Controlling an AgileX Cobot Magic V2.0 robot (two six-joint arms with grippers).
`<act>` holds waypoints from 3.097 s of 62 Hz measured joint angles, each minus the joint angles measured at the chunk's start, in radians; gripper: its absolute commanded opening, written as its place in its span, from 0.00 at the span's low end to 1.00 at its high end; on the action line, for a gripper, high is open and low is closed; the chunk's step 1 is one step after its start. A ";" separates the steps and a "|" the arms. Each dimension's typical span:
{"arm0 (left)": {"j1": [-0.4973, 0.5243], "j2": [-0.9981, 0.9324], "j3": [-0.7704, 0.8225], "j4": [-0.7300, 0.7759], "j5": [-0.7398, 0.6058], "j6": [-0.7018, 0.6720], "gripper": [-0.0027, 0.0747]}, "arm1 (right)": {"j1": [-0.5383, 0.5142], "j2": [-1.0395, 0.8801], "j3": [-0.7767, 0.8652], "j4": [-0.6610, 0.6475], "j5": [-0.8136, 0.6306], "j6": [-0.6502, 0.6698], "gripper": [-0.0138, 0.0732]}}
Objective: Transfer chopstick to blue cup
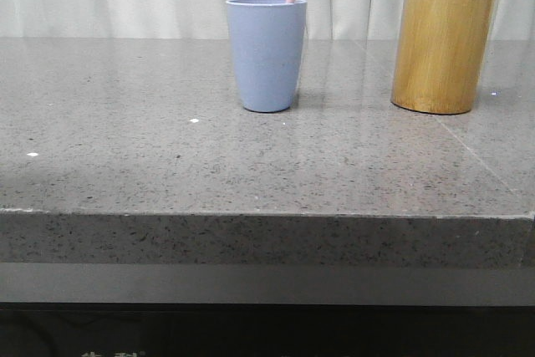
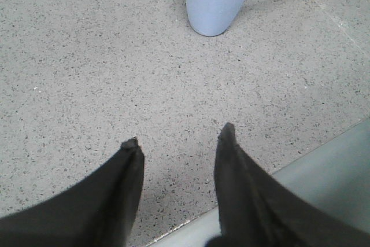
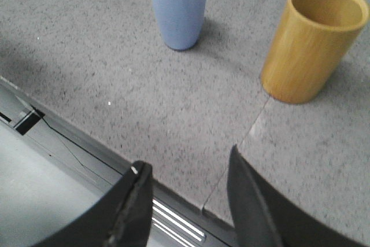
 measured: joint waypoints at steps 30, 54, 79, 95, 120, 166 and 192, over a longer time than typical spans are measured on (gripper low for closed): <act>0.000 0.000 0.000 0.002 0.002 0.000 0.01 | 0.000 -0.116 0.090 -0.009 -0.021 0.002 0.08; 0.000 0.000 0.000 0.004 0.008 0.000 0.01 | 0.000 -0.116 0.090 -0.014 -0.020 0.002 0.08; 0.120 -0.223 0.137 0.039 -0.066 0.002 0.01 | 0.000 -0.116 0.090 -0.016 -0.014 0.002 0.08; 0.333 -0.620 0.520 0.044 -0.323 0.003 0.01 | 0.000 -0.116 0.090 -0.016 -0.014 0.002 0.08; 0.417 -0.954 1.006 -0.011 -0.726 0.006 0.01 | 0.000 -0.116 0.090 -0.016 -0.014 0.002 0.08; 0.417 -0.957 1.026 -0.016 -0.780 -0.038 0.01 | 0.000 -0.117 0.090 -0.016 -0.012 0.002 0.08; 0.417 -0.957 1.026 0.018 -0.814 -0.081 0.01 | 0.000 -0.117 0.090 -0.016 -0.010 0.002 0.08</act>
